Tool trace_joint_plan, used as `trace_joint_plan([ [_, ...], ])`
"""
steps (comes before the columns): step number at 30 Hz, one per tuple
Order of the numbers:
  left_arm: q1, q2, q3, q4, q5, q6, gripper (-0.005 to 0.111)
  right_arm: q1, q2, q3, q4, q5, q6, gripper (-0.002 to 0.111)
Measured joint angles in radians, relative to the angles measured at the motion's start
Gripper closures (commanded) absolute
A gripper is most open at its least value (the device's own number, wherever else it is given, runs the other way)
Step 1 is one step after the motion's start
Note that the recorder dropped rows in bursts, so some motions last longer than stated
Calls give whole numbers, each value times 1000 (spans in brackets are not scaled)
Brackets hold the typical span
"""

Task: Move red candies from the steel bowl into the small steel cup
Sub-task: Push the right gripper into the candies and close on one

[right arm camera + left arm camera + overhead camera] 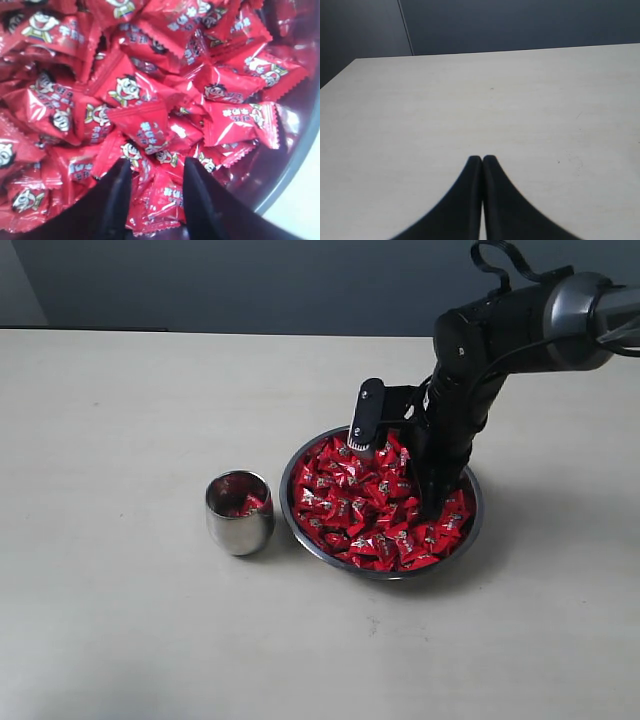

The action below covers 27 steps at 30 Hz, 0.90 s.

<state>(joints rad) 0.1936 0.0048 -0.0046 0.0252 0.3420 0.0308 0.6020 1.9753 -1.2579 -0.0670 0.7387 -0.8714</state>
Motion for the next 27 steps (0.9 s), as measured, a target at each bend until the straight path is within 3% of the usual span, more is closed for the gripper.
trace_joint_plan([
  [27,0,0,0,0,0,0,106,0,-36,0,87,52,-4,73],
])
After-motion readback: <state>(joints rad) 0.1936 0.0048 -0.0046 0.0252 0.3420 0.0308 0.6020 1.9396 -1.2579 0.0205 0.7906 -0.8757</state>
